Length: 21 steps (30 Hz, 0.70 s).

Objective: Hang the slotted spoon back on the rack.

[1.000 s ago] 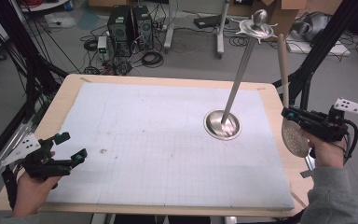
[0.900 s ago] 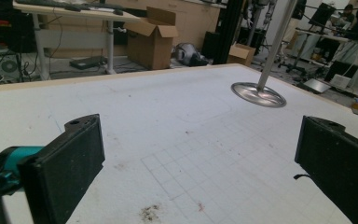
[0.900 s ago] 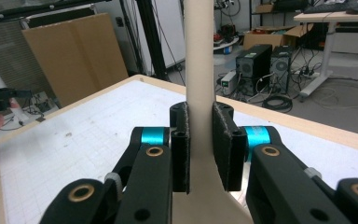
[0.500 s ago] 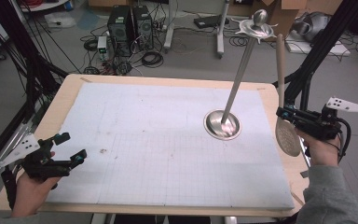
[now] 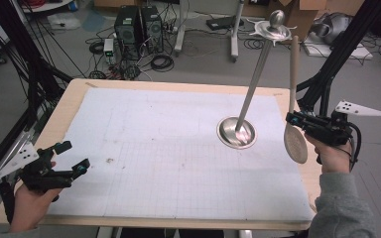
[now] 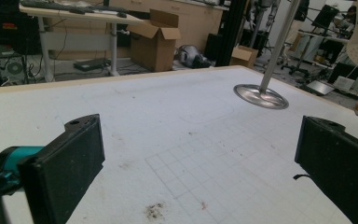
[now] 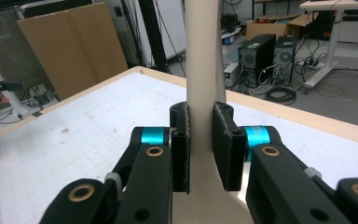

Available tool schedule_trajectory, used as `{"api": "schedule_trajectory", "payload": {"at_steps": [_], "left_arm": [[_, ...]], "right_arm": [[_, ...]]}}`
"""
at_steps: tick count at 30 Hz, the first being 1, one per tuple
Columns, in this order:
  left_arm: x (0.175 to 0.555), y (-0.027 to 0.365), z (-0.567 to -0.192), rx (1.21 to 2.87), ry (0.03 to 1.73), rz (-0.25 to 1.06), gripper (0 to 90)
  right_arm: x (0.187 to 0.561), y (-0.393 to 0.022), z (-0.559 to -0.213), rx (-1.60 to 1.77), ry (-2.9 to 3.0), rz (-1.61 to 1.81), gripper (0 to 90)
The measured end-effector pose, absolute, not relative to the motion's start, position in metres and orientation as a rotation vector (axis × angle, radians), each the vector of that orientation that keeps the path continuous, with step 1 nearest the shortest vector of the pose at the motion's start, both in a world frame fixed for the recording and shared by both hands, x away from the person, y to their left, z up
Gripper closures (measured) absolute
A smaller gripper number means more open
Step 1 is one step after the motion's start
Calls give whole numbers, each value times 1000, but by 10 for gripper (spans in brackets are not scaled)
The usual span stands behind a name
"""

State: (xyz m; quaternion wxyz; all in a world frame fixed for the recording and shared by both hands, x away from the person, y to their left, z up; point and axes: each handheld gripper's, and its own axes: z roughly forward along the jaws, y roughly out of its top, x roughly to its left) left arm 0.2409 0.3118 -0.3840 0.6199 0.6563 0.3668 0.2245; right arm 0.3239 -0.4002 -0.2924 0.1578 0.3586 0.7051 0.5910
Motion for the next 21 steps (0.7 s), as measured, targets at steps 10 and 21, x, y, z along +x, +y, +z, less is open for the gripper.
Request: {"api": "schedule_trajectory", "payload": {"at_steps": [10,21], "left_arm": [[241,310,-385,1515,843,513,18],[240,312,-384,1512,845,516,18]], "right_arm": [[329,-391,-294,1037,2024,1669,783],[335,-381,-295,1057,2037,1647,783]]}}
